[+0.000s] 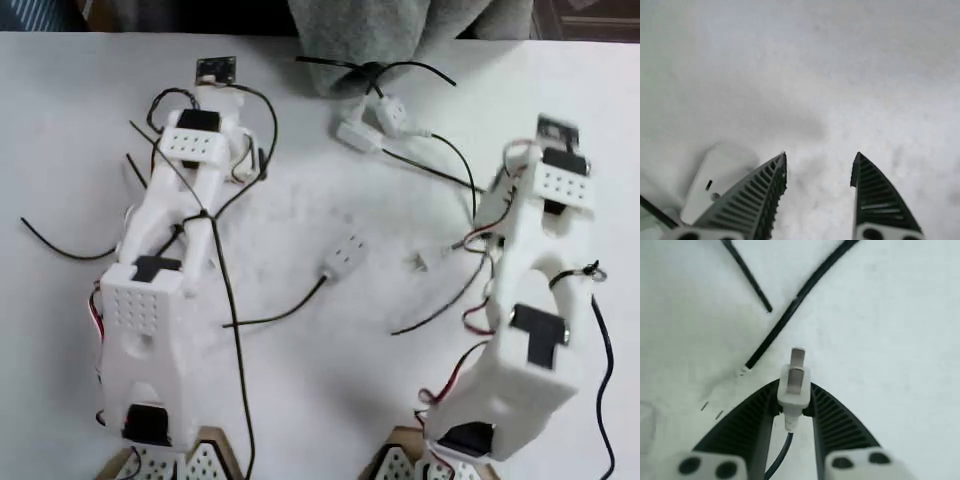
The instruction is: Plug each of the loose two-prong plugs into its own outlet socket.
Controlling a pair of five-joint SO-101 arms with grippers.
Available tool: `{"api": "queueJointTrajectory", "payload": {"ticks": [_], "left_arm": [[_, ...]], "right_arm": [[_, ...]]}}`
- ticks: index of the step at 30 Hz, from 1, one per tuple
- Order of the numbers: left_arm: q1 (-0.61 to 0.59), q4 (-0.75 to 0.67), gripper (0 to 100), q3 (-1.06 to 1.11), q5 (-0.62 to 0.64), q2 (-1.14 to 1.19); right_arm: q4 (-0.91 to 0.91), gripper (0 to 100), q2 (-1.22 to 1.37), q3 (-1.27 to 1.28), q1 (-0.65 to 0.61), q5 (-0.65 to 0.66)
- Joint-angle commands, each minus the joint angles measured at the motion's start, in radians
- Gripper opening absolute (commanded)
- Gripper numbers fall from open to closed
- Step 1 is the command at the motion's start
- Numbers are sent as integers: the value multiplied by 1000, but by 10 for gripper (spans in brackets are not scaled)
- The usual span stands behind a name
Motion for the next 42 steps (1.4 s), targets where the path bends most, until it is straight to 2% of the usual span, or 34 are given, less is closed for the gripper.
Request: {"api": "queueJointTrajectory", "payload": {"ticks": [1, 8, 13, 16, 22, 28, 36, 42], "left_arm": [[-7, -12, 219, -32, -2, -10], [-7, -9, 219, -29, 0, -13], [-7, -9, 219, -29, 0, -13], [-7, -11, 219, -31, 2, -13], [-7, -12, 219, -31, 2, -13], [-7, -12, 219, -31, 2, -13], [-4, -14, 219, -31, 2, -13], [12, -17, 218, -32, 3, -15]], "right_arm": [[111, 19, -225, -178, -125, 8], [174, 19, -464, -325, -367, 11], [189, 19, -578, -322, -509, 187], [206, 19, -641, -322, -549, 279], [196, 19, -803, -275, -553, 364], [68, 19, -1056, -46, -553, 374], [-229, 19, -1481, 462, -553, 368], [-397, 19, -1673, 775, -555, 367]]}}
